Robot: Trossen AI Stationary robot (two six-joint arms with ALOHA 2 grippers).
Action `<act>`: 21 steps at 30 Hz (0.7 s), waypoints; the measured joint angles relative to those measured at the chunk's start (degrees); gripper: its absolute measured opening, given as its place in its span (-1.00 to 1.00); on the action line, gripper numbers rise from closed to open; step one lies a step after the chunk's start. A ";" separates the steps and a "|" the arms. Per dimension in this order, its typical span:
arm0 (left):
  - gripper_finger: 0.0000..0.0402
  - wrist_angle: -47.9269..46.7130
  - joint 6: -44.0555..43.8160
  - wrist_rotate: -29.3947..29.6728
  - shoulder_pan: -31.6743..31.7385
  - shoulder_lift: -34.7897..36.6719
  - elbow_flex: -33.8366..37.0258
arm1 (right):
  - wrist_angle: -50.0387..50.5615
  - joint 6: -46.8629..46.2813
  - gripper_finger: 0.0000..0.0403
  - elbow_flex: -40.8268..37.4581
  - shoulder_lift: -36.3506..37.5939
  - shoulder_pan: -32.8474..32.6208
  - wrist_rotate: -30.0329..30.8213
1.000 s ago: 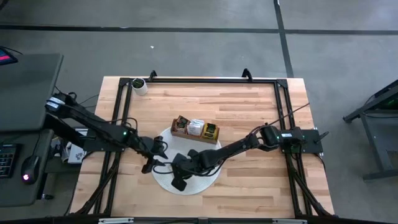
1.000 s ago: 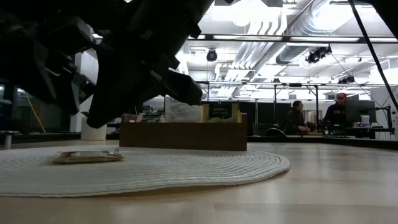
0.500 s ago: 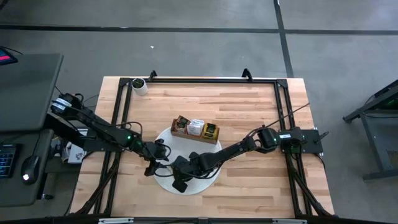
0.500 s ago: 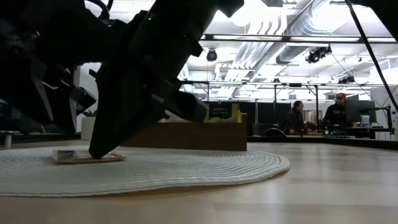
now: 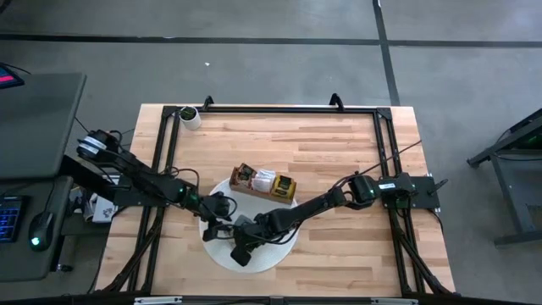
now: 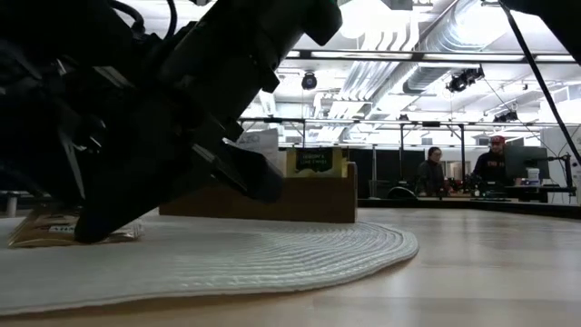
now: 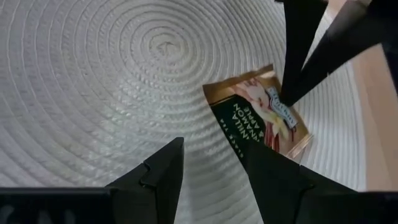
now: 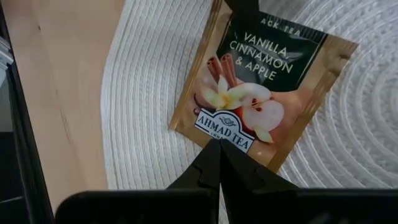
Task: Pick & Place Tea
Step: Put the brown tea bag into the left section of the wooden organizer
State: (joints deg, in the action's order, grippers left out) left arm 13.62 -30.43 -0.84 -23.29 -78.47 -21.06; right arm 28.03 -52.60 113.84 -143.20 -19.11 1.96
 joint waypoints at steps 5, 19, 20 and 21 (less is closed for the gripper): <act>-0.16 1.06 -2.48 -2.02 0.03 -0.66 0.00 | -0.10 0.04 -1.00 -0.09 -0.07 0.42 -0.72; -0.16 3.35 -7.81 -6.96 0.02 -0.62 0.00 | -2.06 1.60 -1.00 -0.30 -0.16 2.06 0.46; -0.16 3.26 -7.84 -7.01 0.02 -0.62 0.00 | -2.44 1.62 -1.00 -0.32 -0.18 2.20 0.48; -0.16 3.09 -7.88 -7.01 0.02 -0.62 0.00 | -2.61 1.60 -1.00 -0.32 -0.20 2.31 0.48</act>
State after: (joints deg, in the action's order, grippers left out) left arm 16.71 -38.30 -7.86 -23.27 -79.09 -21.06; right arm 25.41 -51.00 113.51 -143.39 -16.80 2.44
